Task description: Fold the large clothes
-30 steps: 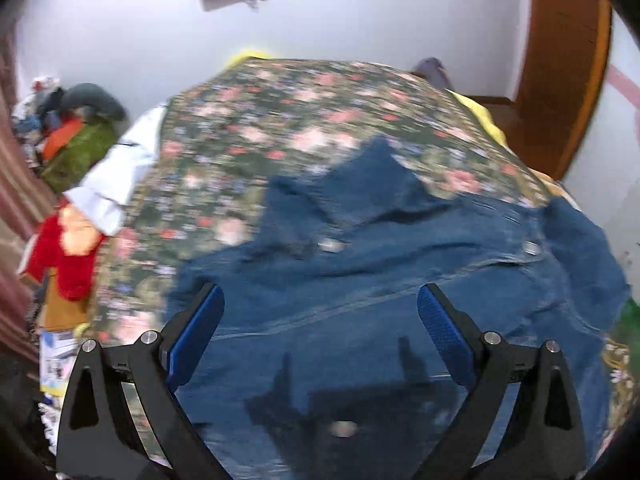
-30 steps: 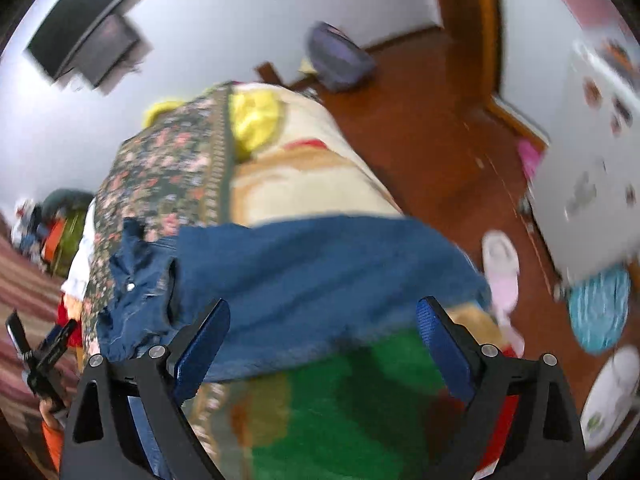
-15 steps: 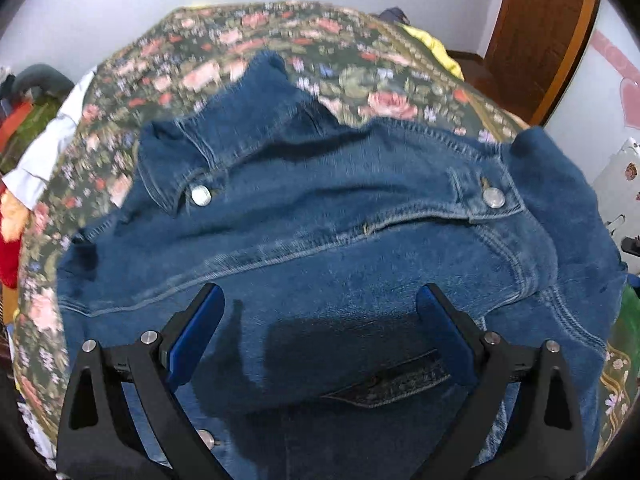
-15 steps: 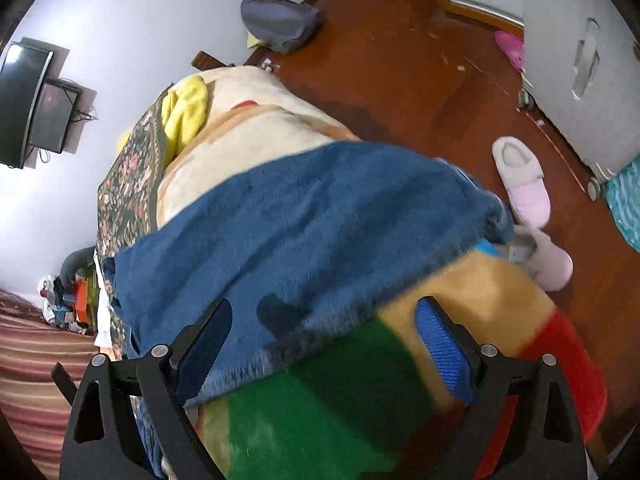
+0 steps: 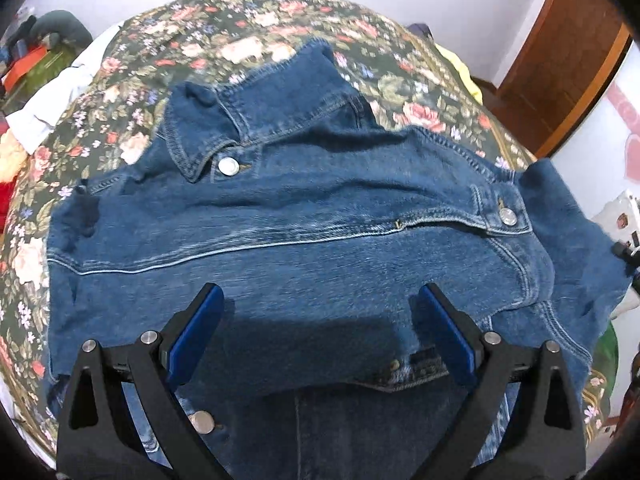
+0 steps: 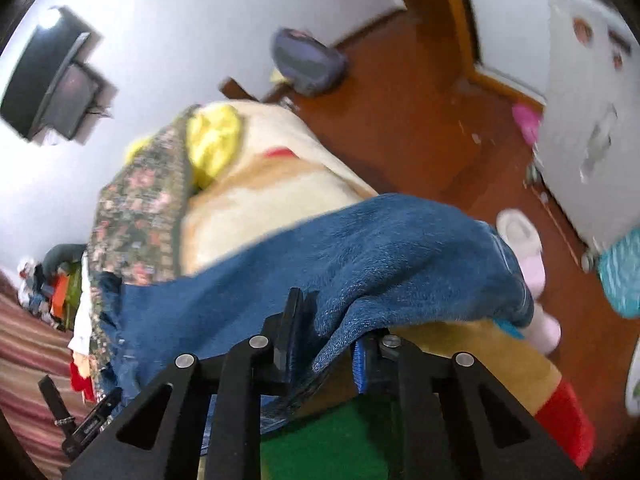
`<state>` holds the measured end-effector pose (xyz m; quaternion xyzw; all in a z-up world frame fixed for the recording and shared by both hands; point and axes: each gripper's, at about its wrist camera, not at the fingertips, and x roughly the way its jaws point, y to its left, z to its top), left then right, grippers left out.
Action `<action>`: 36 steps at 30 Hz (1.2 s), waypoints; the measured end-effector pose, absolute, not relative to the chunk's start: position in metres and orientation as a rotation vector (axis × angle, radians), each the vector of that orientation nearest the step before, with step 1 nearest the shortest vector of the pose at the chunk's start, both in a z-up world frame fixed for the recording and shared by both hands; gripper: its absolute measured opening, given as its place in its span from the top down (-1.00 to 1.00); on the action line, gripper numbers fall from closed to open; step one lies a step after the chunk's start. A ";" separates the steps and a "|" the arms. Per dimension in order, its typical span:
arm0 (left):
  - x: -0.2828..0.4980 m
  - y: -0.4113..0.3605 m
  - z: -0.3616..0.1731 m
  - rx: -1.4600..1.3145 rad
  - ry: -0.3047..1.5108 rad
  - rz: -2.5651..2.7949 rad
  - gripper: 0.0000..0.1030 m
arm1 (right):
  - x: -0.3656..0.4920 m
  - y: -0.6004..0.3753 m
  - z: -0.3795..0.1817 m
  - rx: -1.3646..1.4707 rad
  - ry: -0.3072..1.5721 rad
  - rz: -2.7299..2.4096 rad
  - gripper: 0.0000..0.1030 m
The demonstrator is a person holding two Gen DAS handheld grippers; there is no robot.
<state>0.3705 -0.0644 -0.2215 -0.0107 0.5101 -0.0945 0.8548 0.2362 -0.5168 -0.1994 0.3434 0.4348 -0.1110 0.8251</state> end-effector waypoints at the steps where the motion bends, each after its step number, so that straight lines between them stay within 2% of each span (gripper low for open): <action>1: 0.367 -0.061 -0.217 -0.022 1.058 -0.196 -0.90 | 0.237 -0.513 -0.188 0.715 0.902 -0.219 0.68; 11: 0.331 -0.014 -0.173 -0.062 0.919 -0.168 -0.90 | 0.266 -0.405 -0.023 0.511 0.631 0.090 0.74; 17: 0.303 0.034 -0.146 -0.118 0.829 -0.112 -0.91 | 0.301 -0.294 0.017 0.427 0.617 0.306 0.74; 21: 0.284 0.065 -0.144 -0.122 0.807 -0.055 -0.91 | 0.321 -0.214 -0.011 0.379 0.701 0.403 0.74; 28: 0.255 0.105 -0.160 -0.094 0.841 0.040 -0.90 | 0.336 -0.130 -0.129 0.323 1.024 0.446 0.73; 32: 0.246 0.111 -0.168 -0.091 0.863 0.054 -0.90 | 0.328 -0.131 -0.187 0.302 1.202 0.419 0.73; 36: 0.252 0.099 -0.168 -0.078 0.872 0.033 -0.90 | 0.318 -0.145 -0.208 0.309 1.332 0.446 0.73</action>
